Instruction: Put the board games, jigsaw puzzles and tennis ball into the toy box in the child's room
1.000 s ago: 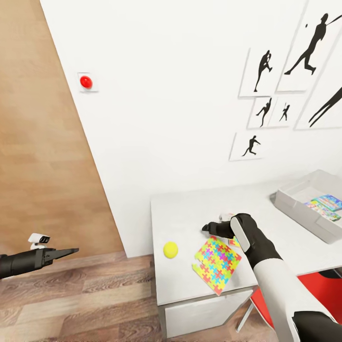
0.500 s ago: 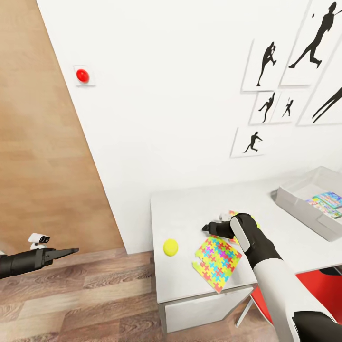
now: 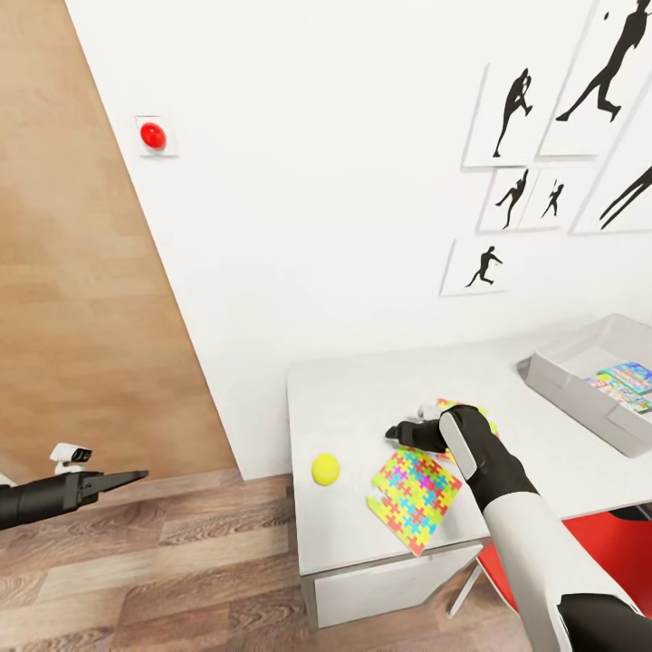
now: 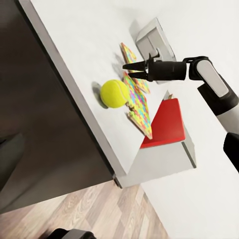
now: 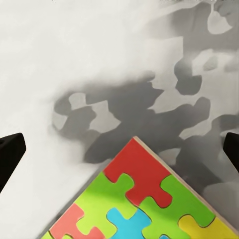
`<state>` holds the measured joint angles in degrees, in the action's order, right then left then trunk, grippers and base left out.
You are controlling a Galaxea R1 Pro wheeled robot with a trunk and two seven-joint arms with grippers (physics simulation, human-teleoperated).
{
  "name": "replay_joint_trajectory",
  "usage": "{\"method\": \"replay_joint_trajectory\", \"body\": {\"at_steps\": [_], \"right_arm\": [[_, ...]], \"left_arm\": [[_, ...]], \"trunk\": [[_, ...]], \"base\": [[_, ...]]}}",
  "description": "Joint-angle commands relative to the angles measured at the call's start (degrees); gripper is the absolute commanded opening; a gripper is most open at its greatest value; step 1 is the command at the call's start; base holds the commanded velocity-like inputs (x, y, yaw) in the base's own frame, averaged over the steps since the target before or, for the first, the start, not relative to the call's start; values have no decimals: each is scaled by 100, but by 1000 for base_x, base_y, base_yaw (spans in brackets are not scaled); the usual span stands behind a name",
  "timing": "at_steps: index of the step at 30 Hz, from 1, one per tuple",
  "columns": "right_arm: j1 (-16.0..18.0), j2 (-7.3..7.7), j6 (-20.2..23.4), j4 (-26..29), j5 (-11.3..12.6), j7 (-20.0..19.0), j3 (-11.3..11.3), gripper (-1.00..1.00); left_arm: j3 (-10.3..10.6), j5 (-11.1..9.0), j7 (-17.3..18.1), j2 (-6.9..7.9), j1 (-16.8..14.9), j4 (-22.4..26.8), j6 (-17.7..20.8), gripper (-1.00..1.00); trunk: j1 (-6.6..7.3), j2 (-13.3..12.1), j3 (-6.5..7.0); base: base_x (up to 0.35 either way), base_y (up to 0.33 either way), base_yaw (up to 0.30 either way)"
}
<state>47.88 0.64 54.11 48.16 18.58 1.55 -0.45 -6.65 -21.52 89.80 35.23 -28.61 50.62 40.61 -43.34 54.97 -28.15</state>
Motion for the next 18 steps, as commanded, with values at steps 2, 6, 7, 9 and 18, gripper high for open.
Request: {"method": "replay_joint_trajectory", "body": {"at_steps": [2,6,7,9,18], "right_arm": [[-1,3,15,-79,71,20,-7,100],[-2,-5,12,-97,71,25,-12,100],[-2,-4,12,-108,69,27,-14,100],[-2,0,15,-120,68,26,-15,100],[-6,-3,16,-131,67,21,-16,100]], "left_arm": [[-17,1,20,1,-4,1,61,100],[-35,2,20,1,-4,1,61,100],[-36,1,20,1,-4,1,61,100],[-37,0,20,1,-4,1,61,100],[-38,-1,20,1,-4,1,61,100]], "trunk": [[-2,3,-8],[-2,3,-9],[-2,3,-9],[-2,3,-9],[-2,3,-9]], "base": [[0,0,0],[0,0,0],[-6,0,0],[-43,0,0],[-179,0,0]]}}
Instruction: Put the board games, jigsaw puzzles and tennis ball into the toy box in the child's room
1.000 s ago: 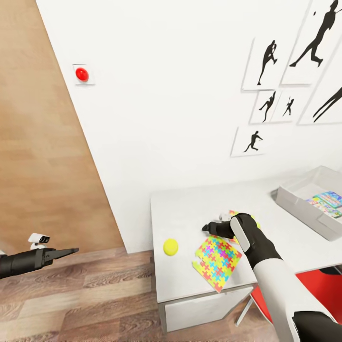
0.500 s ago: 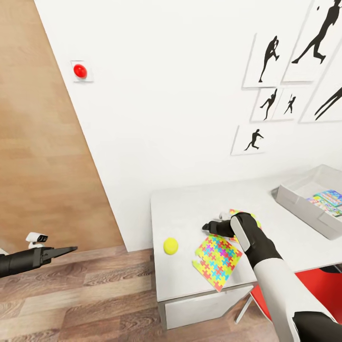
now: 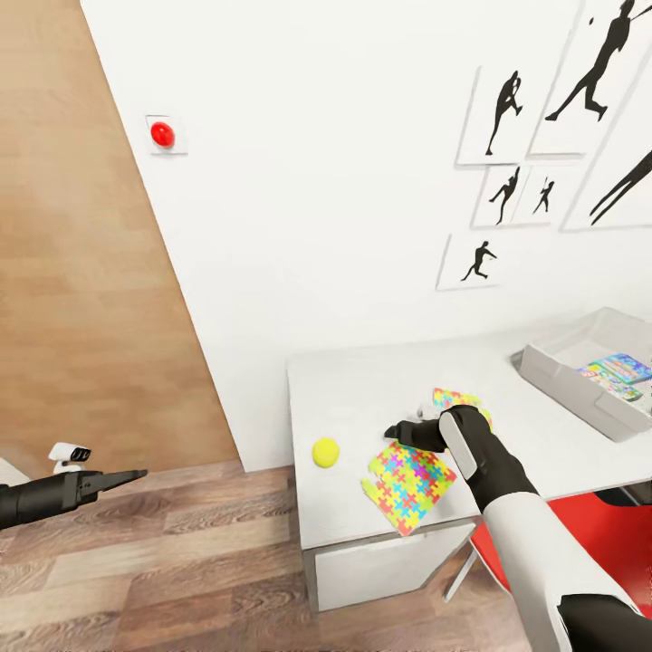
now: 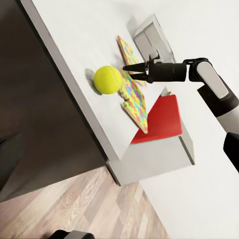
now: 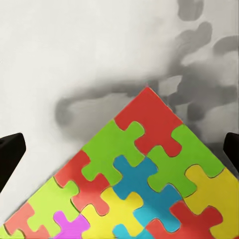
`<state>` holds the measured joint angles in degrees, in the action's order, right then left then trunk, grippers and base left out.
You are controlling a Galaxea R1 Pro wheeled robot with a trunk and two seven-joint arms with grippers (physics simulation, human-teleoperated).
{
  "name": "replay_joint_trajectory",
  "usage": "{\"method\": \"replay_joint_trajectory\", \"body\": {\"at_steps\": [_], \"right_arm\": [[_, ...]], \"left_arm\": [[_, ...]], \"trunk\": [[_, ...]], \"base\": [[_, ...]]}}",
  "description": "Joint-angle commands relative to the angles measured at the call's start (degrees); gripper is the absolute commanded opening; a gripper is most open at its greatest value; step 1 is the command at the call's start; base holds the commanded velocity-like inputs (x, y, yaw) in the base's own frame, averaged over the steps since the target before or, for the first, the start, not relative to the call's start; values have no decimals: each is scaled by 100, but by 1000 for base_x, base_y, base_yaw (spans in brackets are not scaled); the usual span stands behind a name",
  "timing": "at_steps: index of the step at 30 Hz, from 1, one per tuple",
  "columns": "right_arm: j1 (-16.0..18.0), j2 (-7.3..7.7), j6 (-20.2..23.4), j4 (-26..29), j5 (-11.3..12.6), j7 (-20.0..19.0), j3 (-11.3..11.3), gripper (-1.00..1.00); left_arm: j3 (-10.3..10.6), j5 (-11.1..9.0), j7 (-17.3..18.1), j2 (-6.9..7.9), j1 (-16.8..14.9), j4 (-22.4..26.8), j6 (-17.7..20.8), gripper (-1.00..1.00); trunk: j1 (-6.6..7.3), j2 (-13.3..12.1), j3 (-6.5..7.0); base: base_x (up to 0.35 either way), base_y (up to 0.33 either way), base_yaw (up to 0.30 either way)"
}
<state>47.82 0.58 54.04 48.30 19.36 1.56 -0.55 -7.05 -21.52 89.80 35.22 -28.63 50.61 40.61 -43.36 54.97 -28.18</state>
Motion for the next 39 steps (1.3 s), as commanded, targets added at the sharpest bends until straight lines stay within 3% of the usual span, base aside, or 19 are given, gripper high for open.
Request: {"method": "replay_joint_trajectory", "body": {"at_steps": [1,39], "right_arm": [[1,3,25,-145,-11,21,-7,100],[5,11,36,-142,-12,3,-7,100]], "left_arm": [[2,0,20,2,-2,2,61,100],[-1,3,20,2,-2,2,61,100]], "trunk": [[0,4,-7],[0,4,-7]], "base": [[-62,0,0],[-83,28,0]]}}
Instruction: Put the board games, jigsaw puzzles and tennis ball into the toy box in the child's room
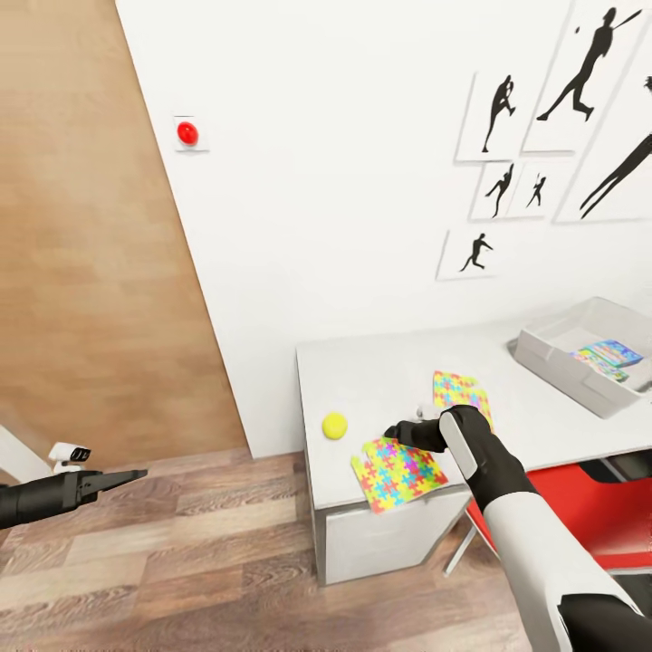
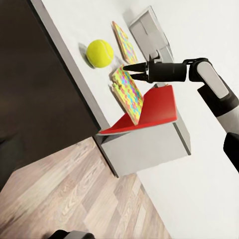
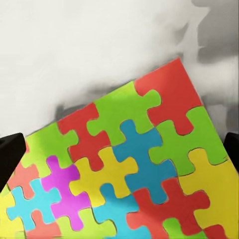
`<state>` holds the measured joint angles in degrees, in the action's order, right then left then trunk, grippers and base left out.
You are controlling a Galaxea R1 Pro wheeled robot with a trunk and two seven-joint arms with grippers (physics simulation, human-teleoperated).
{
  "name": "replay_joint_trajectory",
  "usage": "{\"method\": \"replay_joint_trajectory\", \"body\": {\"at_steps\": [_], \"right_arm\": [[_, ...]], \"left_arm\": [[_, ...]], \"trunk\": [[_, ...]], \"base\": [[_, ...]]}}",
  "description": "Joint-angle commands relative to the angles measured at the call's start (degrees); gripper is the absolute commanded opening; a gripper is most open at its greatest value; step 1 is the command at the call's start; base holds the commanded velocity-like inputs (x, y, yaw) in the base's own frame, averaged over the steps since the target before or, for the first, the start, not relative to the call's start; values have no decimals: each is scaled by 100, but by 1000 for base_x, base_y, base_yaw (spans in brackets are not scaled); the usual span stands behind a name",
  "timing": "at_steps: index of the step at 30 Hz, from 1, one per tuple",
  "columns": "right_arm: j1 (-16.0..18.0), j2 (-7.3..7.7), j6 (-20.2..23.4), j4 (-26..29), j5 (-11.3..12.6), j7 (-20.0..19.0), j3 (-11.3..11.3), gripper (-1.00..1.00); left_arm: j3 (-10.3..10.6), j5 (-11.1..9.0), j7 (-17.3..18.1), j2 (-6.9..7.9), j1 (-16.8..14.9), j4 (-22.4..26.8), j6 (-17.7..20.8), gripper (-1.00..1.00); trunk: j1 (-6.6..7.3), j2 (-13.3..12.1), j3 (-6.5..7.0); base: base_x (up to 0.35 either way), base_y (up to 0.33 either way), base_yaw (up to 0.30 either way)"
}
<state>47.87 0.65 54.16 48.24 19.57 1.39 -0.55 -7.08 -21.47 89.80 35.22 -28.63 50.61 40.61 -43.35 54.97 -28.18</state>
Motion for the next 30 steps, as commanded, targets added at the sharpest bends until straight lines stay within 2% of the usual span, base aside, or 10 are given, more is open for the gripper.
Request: {"method": "replay_joint_trajectory", "body": {"at_steps": [1,30], "right_arm": [[0,4,25,-135,-36,18,-7,100],[-4,22,41,-100,-24,-14,16,100]], "left_arm": [[3,0,20,2,-2,2,61,100],[-4,-6,20,2,-2,-101,53,100]], "trunk": [[0,4,-7],[0,4,-7]], "base": [[-59,0,0],[-41,22,0]]}}
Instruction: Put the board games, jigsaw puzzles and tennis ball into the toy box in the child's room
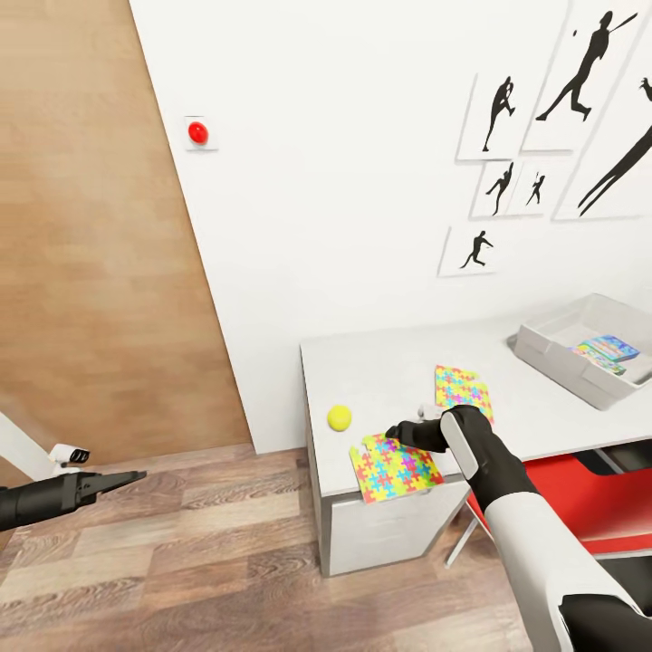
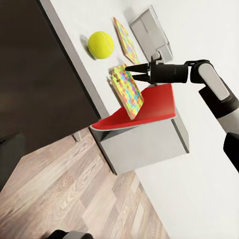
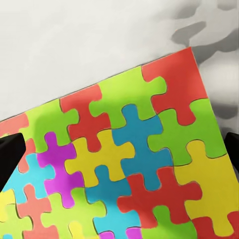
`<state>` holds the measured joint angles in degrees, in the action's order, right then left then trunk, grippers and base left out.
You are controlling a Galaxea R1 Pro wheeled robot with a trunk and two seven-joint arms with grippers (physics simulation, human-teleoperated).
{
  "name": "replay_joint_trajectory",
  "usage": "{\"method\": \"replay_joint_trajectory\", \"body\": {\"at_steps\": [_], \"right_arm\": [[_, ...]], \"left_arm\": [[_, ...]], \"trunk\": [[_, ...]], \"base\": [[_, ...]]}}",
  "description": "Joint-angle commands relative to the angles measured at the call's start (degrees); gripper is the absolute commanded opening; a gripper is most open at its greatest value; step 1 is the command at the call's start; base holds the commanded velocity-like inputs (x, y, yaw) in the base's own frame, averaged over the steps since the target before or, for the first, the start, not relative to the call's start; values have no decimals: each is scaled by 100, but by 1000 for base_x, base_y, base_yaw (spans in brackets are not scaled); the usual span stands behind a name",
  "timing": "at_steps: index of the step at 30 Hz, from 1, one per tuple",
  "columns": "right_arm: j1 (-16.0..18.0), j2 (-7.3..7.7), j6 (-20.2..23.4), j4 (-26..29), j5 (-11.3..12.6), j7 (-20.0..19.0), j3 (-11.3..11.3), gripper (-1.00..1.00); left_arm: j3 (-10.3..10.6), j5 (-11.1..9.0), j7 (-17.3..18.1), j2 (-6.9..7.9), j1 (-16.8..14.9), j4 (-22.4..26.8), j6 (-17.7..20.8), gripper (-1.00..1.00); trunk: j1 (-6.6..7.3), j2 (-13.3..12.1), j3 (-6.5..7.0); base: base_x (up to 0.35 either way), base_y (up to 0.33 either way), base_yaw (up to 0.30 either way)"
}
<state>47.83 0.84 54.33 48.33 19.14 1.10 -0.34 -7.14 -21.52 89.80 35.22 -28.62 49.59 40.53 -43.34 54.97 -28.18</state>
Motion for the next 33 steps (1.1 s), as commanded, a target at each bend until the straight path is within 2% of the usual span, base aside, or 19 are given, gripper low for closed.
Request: {"method": "replay_joint_trajectory", "body": {"at_steps": [1,10,17,21,27,33], "right_arm": [[0,3,24,-106,19,14,-4,100],[2,9,20,-57,40,13,21,100],[-5,56,60,385,88,13,74,100],[-55,70,133,888,107,2,273,100],[-98,73,336,1335,118,-10,530,100],[-153,74,546,1684,132,-37,624,100]], "left_arm": [[2,-1,20,2,-3,1,61,100],[2,-1,20,2,-3,-1,61,100],[2,-1,20,2,-3,-2,61,100],[2,-1,20,2,-3,-2,61,100],[2,-1,20,2,-3,-2,61,100],[2,-1,20,2,-3,-2,61,100]], "trunk": [[-1,4,-7],[-1,4,20],[-1,4,80],[-1,4,114],[-1,4,161],[-1,4,208]], "base": [[0,0,0],[0,0,0],[0,0,0],[0,0,0],[0,0,0],[0,0,0]]}}
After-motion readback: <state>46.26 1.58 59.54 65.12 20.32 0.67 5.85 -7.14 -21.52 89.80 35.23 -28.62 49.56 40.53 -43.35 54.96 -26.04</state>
